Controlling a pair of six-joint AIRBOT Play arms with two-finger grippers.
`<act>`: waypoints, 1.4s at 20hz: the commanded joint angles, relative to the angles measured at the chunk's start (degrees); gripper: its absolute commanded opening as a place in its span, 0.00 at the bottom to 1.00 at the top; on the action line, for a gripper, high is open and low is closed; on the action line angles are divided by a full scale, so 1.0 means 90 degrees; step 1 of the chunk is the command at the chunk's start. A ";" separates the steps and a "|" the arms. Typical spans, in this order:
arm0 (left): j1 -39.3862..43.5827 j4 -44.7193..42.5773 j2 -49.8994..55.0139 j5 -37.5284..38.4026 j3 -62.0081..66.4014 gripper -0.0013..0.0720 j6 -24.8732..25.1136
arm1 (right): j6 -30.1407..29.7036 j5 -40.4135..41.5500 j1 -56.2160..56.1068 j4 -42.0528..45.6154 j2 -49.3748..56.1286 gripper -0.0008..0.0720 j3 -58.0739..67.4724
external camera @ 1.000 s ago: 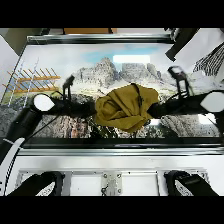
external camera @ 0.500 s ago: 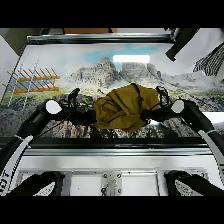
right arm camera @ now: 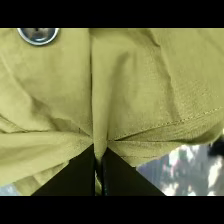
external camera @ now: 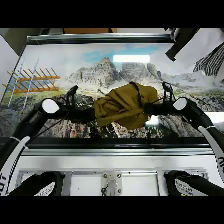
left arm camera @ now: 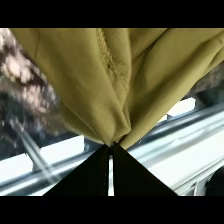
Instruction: Fold the clothes and pants, and hang the long-sleeved shirts on hangers.
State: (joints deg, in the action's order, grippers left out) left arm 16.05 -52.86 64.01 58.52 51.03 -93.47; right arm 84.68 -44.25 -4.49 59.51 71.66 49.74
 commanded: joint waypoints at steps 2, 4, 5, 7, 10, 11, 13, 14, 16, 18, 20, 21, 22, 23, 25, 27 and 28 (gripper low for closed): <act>-0.0498 0.0058 -0.0879 -0.0155 0.1705 0.03 0.0005 | -0.1124 -0.0801 0.0262 -0.0017 -0.0838 0.03 0.1547; -0.0546 0.0049 -0.1382 -0.0398 0.3237 0.03 0.0007 | -0.1127 -0.1222 0.0301 -0.0029 -0.1447 0.03 0.2934; -0.0474 0.0036 -0.1554 -0.0563 0.3891 0.03 0.0010 | -0.1127 -0.1282 0.0287 -0.0058 -0.1717 0.03 0.3548; -0.0158 -0.0134 -0.1875 -0.0906 0.4949 0.03 0.0078 | -0.1124 -0.1229 0.0287 -0.0386 -0.2229 0.03 0.4575; 0.0493 -0.0911 -0.2210 -0.1248 0.5741 0.03 0.0078 | -0.1124 -0.0933 0.0287 -0.0794 -0.2769 0.03 0.5212; 0.0675 -0.1236 -0.2256 -0.1251 0.5865 0.03 0.0073 | -0.1117 -0.0811 0.0287 -0.0901 -0.2895 0.03 0.5221; 0.0979 -0.1746 -0.2234 -0.1188 0.5999 0.03 0.0049 | -0.1052 -0.0806 0.0284 -0.1095 -0.2939 0.03 0.5219; 0.1076 -0.1880 -0.2152 -0.1151 0.5996 0.03 0.0049 | -0.1052 -0.0855 0.0282 -0.1149 -0.2863 0.03 0.5209; 0.1107 -0.2050 -0.1899 -0.0860 0.5996 0.03 0.0049 | -0.0981 -0.1137 0.0277 -0.1338 -0.2514 0.03 0.5207; 0.0969 -0.2276 -0.1525 -0.0296 0.5996 0.03 -0.0056 | -0.0986 -0.1637 0.0272 -0.1455 -0.1965 0.03 0.5207; 0.0651 -0.2543 -0.1146 0.0374 0.5996 0.03 -0.0347 | -0.1044 -0.2059 0.0138 -0.1447 -0.1280 0.03 0.5207; 0.0474 -0.2635 -0.1001 0.0653 0.5996 0.03 -0.0427 | -0.1263 -0.2157 0.0019 -0.1447 -0.0911 0.03 0.5207; 0.0328 -0.2676 -0.0899 0.0899 0.5994 0.03 -0.0454 | -0.1501 -0.2130 -0.0056 -0.1452 -0.0593 0.05 0.5207; 0.0226 -0.2662 -0.0823 0.1122 0.5994 0.03 -0.0505 | -0.1651 -0.2055 -0.0078 -0.1452 -0.0318 0.28 0.5209; 0.0265 -0.2438 -0.0714 0.1615 0.5850 0.03 -0.0600 | -0.1749 -0.1620 0.0034 -0.1440 0.0007 0.92 0.5209; 0.0845 -0.2290 -0.0704 0.1647 0.5081 0.03 -0.0627 | -0.1749 -0.1241 0.0299 -0.1423 0.0070 0.91 0.5209; 0.1341 -0.2297 -0.0702 0.1445 0.4505 0.03 -0.0702 | -0.1746 -0.1205 0.0442 -0.1426 0.0046 0.91 0.5209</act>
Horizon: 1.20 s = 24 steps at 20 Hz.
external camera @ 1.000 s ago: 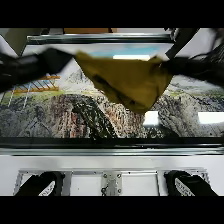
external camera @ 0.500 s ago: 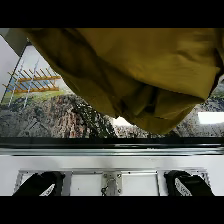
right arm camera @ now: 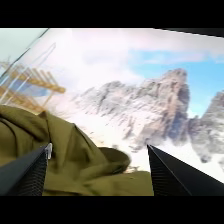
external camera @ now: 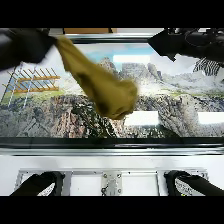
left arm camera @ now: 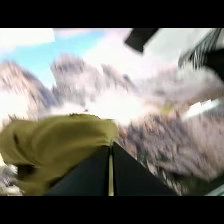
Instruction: Fold the clothes and pants, and hang the long-sleeved shirts on hangers.
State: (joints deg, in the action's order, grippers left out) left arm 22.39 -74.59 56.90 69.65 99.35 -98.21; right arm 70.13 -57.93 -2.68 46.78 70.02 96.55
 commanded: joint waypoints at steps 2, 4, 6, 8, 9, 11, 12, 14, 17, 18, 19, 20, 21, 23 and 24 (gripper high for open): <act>0.1673 0.0126 0.0124 -0.0991 -0.2210 0.03 -0.0665 | -0.0129 0.0155 0.0525 -0.0012 0.0121 0.91 0.0007; 0.2766 0.0141 0.0381 -0.2603 -0.3337 0.03 -0.1212 | -0.0131 -0.0136 0.0753 -0.0007 -0.0005 0.91 0.0005; 0.3752 0.0250 0.0942 -0.3580 -0.3752 0.03 -0.1302 | -0.0134 -0.0384 0.0930 0.0015 -0.0134 0.91 0.0007; 0.4403 0.0284 0.1632 -0.3689 -0.3534 0.03 -0.1302 | -0.0131 -0.0457 0.1083 0.0134 -0.0243 0.91 0.0005; 0.4568 0.0289 0.1955 -0.3585 -0.3305 0.04 -0.1302 | -0.0129 -0.0454 0.1141 0.0233 -0.0289 0.91 0.0005; 0.4580 0.0265 0.2341 -0.3177 -0.2756 0.73 -0.1299 | -0.0131 -0.0508 0.1253 0.0401 -0.0398 0.91 0.0005; 0.4444 0.0243 0.2380 -0.2968 -0.2506 0.79 -0.1297 | -0.0131 -0.0576 0.1319 0.0420 -0.0447 0.91 0.0007; 0.3946 0.0228 0.2232 -0.2613 -0.2120 0.78 -0.1151 | -0.0131 -0.0697 0.1430 0.0420 -0.0500 0.91 0.0005; 0.2705 0.0228 0.1445 -0.2322 -0.2351 0.78 -0.1059 | -0.0131 -0.0787 0.1452 0.0508 -0.0539 0.91 0.0005; 0.2225 0.0228 0.1163 -0.2144 -0.2599 0.78 -0.1059 | -0.0131 -0.0787 0.1433 0.0505 -0.0539 0.91 0.0005; 0.1664 0.0226 0.0877 -0.1914 -0.2917 0.78 -0.1059 | -0.0131 -0.0799 0.1433 0.0503 -0.0539 0.91 0.0005; 0.1120 0.0182 0.0636 -0.1729 -0.3264 0.78 -0.1059 | -0.0131 -0.0831 0.1433 0.0505 -0.0539 0.91 0.0005; 0.0525 0.0007 0.0393 -0.1605 -0.3687 0.78 -0.1064 | -0.0131 -0.0879 0.1433 0.0508 -0.0539 0.91 0.0005; -0.0673 -0.0277 0.0114 -0.1600 -0.4486 0.78 -0.1064 | -0.0129 -0.0979 0.1433 0.0500 -0.0539 0.91 0.0000; -0.1314 -0.0214 0.0121 -0.1581 -0.4804 0.78 -0.1064 | -0.0129 -0.1003 0.1430 0.0493 -0.0534 0.91 -0.0010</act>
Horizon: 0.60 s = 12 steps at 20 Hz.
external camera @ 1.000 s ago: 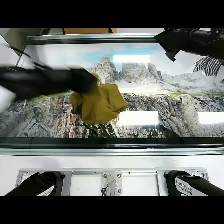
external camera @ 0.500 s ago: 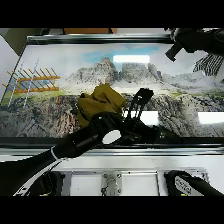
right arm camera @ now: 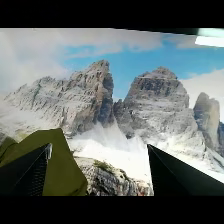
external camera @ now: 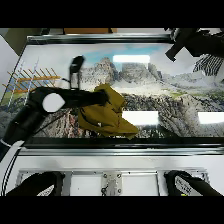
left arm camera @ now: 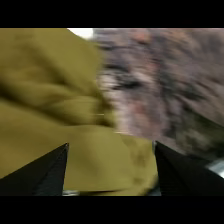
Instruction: Fold the clothes and pants, and hang the long-sleeved shirts on hangers.
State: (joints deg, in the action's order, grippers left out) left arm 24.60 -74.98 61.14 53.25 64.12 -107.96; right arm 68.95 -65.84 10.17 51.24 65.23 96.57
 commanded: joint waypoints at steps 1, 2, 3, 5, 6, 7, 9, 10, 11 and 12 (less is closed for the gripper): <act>-0.2074 -0.0143 -0.0243 0.0274 -0.1100 0.78 0.0019 | 0.0002 -0.0182 0.0005 -0.0002 0.0002 0.91 -0.0012; -0.2497 -0.0146 -0.0044 0.0294 -0.1239 0.78 0.0024 | 0.0002 -0.0245 0.0002 -0.0002 0.0005 0.91 -0.0015; -0.2764 -0.0090 0.0197 0.0294 -0.1297 0.78 0.0126 | 0.0002 -0.0316 0.0002 -0.0002 0.0005 0.91 -0.0017; -0.3045 0.0481 0.0789 0.0175 -0.1275 0.78 0.0799 | 0.0005 -0.0483 0.0002 0.0000 0.0002 0.91 -0.0029; -0.3062 0.0714 0.1137 0.0112 -0.1178 0.78 0.1078 | 0.0005 -0.0576 0.0005 0.0002 0.0005 0.91 -0.0044; -0.3031 0.0784 0.1479 0.0112 -0.1022 0.78 0.1168 | 0.0005 -0.0661 0.0002 0.0000 0.0002 0.91 -0.0090; -0.2924 0.0784 0.2161 0.0189 -0.0566 0.78 0.1188 | 0.0007 -0.0874 0.0005 0.0017 0.0002 0.91 -0.0187; -0.2868 0.0782 0.2482 0.0255 -0.0289 0.78 0.1192 | 0.0032 -0.0964 0.0005 0.0019 0.0005 0.91 -0.0243; -0.2800 0.0794 0.2744 0.0335 -0.0046 0.78 0.1192 | 0.0083 -0.1020 0.0005 0.0022 0.0005 0.91 -0.0311; -0.2710 0.0780 0.2999 0.0466 0.0219 0.78 0.1205 | 0.0148 -0.1030 0.0005 0.0019 0.0002 0.91 -0.0386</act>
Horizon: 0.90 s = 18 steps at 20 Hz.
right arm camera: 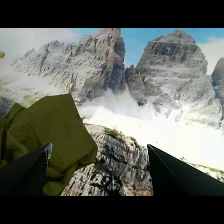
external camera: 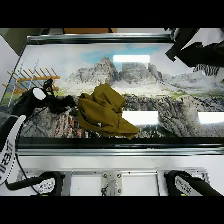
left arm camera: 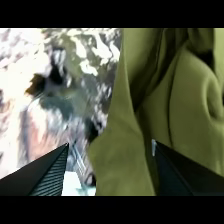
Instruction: Fold the clothes and pants, and hang the long-sleeved shirts on hangers.
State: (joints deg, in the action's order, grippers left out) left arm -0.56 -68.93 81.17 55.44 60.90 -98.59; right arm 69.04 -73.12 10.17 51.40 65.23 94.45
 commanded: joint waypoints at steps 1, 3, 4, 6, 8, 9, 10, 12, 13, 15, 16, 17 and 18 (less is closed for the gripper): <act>0.0168 0.0109 0.0996 0.0362 0.0809 0.78 0.0228 | 0.0168 -0.0226 0.0002 0.0002 0.0002 0.91 -0.0223; 0.0328 0.0087 0.1396 0.0675 0.1180 0.78 0.0313 | 0.0165 -0.0325 0.0002 0.0051 0.0002 0.82 -0.0345; 0.0396 -0.0012 0.1581 0.0801 0.1319 0.78 0.0308 | 0.0165 -0.0464 0.0002 0.0134 0.0005 0.71 -0.0389; 0.0488 -0.0126 0.1831 0.0996 0.1469 0.57 0.0299 | 0.0228 -0.0814 -0.0002 0.0357 0.0002 0.71 -0.0515; 0.0508 -0.0236 0.1914 0.1008 0.1472 0.51 0.0238 | 0.0425 -0.1139 -0.0007 0.0561 -0.0012 0.71 -0.0799; 0.0520 -0.0389 0.1904 0.1025 0.1474 0.10 0.0243 | 0.0559 -0.1239 -0.0063 0.0758 -0.0044 0.71 -0.1171; 0.0517 -0.0481 0.1887 0.1061 0.1474 0.03 0.0240 | 0.0712 -0.1236 -0.0165 0.0952 -0.0083 0.71 -0.1535; 0.0515 -0.0561 0.1787 0.1124 0.1474 0.03 0.0248 | 0.1649 -0.1081 -0.0437 0.1360 -0.0121 0.71 -0.2470; 0.0515 -0.0559 0.1702 0.1112 0.1474 0.03 0.0282 | 0.2227 -0.0903 -0.0578 0.1440 -0.0124 0.71 -0.2977; 0.0517 -0.0556 0.1513 0.1047 0.1474 0.03 0.0313 | 0.3109 -0.0236 -0.0950 0.1372 -0.0124 0.72 -0.4126; 0.0515 -0.0559 0.1411 0.1035 0.1474 0.03 0.0311 | 0.3543 0.0129 -0.1149 0.1149 -0.0124 0.73 -0.4675; 0.0515 -0.0561 0.1336 0.1035 0.1474 0.03 0.0313 | 0.3835 0.0476 -0.1370 0.0746 -0.0124 0.73 -0.5229; 0.0517 -0.0561 0.1285 0.1037 0.1474 0.03 0.0316 | 0.3978 0.0818 -0.1564 0.0328 -0.0124 0.73 -0.5673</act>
State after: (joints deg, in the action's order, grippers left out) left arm 4.05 -73.54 94.41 64.97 74.11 -95.90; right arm 94.89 -74.15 0.60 60.18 64.18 55.48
